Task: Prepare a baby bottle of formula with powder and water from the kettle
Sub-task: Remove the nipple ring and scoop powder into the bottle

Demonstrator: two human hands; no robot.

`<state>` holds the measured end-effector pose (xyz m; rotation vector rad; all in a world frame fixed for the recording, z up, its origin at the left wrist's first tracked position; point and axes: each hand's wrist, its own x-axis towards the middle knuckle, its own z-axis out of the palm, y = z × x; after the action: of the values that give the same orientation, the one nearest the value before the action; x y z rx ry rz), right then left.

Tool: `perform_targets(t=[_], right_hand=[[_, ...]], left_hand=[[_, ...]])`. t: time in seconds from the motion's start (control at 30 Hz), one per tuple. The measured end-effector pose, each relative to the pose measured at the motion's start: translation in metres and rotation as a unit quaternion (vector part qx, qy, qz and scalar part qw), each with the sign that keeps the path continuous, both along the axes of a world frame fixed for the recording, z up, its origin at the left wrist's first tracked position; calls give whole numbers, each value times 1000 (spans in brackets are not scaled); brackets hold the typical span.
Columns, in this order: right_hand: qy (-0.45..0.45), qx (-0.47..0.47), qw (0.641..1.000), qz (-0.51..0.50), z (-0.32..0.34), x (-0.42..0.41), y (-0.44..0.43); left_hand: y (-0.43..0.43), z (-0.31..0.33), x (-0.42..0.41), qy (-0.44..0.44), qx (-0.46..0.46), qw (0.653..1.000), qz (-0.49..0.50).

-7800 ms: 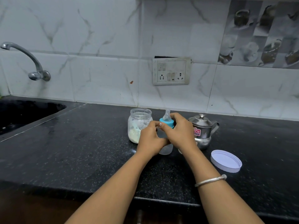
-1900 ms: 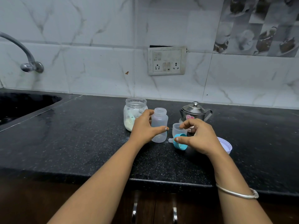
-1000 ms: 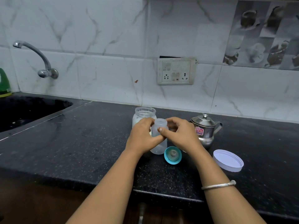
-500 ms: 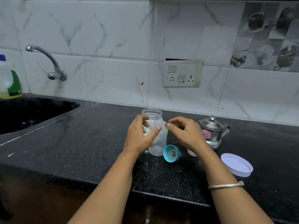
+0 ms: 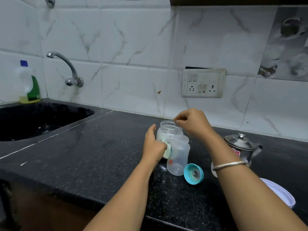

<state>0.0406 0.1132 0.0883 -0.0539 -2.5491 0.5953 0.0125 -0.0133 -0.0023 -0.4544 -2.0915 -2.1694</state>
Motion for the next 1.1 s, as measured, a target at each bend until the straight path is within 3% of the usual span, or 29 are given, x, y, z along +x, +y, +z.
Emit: perform_targets(t=[0.3,0.47,0.9,1.1], right_hand=[[-128,172,977,7,13,-43,-18],[-208,241,947,-36,12,-55,-28],[-346,270,897,-56,13,-69,-43],[-345,234,908,-37,13,-67,-38]], left_hand=[[0,-5,-5,-5,-22,995,-102],[0,-4,-3,22,-9,995,-99],[2,-10,-9,0,-34,997,-75],[2,-11,-11,4,-35,997,-74]])
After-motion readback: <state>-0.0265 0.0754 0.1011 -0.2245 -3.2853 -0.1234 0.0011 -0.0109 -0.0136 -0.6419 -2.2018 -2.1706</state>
